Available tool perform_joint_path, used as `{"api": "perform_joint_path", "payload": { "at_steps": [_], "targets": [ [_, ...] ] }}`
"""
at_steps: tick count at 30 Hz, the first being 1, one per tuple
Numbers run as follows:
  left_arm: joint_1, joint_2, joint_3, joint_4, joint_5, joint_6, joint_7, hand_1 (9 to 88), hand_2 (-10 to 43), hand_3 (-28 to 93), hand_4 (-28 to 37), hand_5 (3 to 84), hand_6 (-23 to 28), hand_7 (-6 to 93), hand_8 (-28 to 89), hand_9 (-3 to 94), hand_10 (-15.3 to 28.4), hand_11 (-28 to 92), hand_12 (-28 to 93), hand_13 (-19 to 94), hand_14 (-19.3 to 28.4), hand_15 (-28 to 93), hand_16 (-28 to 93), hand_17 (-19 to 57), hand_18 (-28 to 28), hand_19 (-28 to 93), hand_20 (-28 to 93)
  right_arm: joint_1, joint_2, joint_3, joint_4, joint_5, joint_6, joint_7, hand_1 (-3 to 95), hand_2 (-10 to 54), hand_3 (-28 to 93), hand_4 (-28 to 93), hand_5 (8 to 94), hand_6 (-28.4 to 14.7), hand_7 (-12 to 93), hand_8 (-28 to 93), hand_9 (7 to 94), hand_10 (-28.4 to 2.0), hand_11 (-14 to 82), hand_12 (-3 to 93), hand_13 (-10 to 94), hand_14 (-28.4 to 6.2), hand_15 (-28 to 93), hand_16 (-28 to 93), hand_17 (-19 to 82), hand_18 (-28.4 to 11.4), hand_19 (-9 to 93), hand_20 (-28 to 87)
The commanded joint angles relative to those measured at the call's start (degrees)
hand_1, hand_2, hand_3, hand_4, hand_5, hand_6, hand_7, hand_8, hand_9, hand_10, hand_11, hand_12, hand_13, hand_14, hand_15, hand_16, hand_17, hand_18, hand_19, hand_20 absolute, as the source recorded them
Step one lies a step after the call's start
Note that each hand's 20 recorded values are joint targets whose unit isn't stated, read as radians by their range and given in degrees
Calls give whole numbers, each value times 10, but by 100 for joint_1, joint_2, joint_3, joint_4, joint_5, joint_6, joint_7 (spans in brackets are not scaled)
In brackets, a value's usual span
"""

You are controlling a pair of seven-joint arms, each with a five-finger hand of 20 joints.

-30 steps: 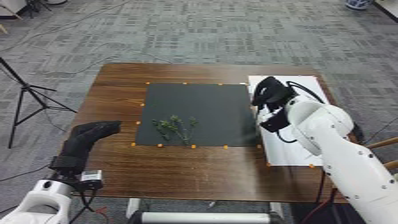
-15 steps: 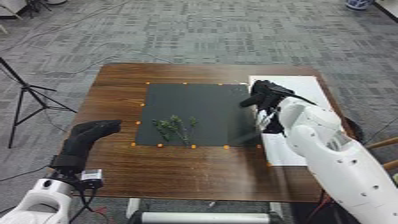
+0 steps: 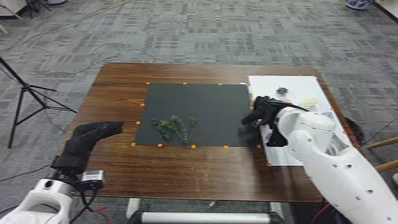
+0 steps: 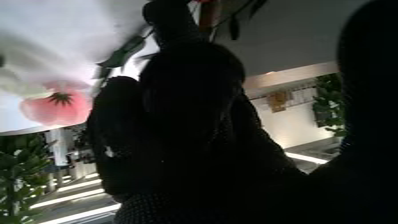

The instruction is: Arrange flowers

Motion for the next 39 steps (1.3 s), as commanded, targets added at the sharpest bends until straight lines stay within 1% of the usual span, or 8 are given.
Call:
{"api": "perform_joint_path", "payload": {
  "at_steps": [1,3,5,7,9,11,15,39],
  "targets": [
    [-48,-50,9,-19,75,-144,-82,249,-3,671,-258,580,-14,138,-94,530,145,187,115,400,172,135,15,37,133,105,169,-221,-316,-250,117,83,-268,70,475,-95,542,-66,449,-83,237,1,763,-199,192,231,937,-28,560,292,731,-44,919,439],
    [-52,-43,-5,-16,64,-148,-88,249,-3,671,-257,581,-15,138,-94,530,145,187,115,400,172,135,15,37,133,105,169,-259,-281,-268,95,160,-156,52,574,-95,496,-62,444,-74,277,-15,775,-179,170,310,937,-21,572,285,734,-40,917,443],
    [-52,-40,-13,-16,50,-155,-103,250,-4,671,-256,582,-15,139,-94,530,145,187,116,400,172,135,15,37,133,105,169,-287,-263,-248,77,140,-160,-14,803,-95,56,243,442,-66,332,-29,799,-154,134,405,937,-15,580,283,735,-36,917,450],
    [-63,-38,-6,-13,43,-155,-119,251,-4,669,-256,582,-15,139,-95,531,145,188,116,400,172,135,15,37,133,105,168,-269,-239,-271,65,169,-117,3,758,-95,378,37,462,-54,366,-8,813,-139,130,458,937,-11,582,293,730,-29,918,459],
    [-66,-39,-2,-8,38,-159,-123,251,-3,669,-255,582,-13,138,-94,531,145,188,115,400,172,135,15,38,133,105,168,-275,-188,-288,58,253,73,-11,756,-95,447,-5,542,-57,326,240,813,-139,131,469,937,-9,579,303,725,-26,917,467],
    [-85,-34,10,0,30,-168,-120,252,-3,667,-255,582,-13,137,-94,531,145,188,115,400,172,135,15,38,133,105,168,-267,-142,-311,49,270,366,-52,751,-95,459,-2,675,-60,240,287,824,-138,135,461,937,-9,579,311,726,-27,914,471],
    [-74,-31,2,-6,18,-167,-119,253,-2,666,-254,580,-10,137,-93,530,145,188,115,400,172,135,15,38,133,104,167,-202,-121,-222,-18,417,668,-134,733,-95,478,-7,742,-66,201,263,859,-132,135,450,937,-8,587,308,733,-28,912,476],
    [-81,-24,18,-5,-16,-160,-43,248,0,667,-254,573,0,134,-91,529,147,187,115,401,173,136,14,38,133,103,167,-398,78,72,-1352,1629,1116,-752,716,-95,503,-18,751,-66,213,261,872,-126,138,457,937,-7,596,304,738,-33,919,483]
  ]
}}
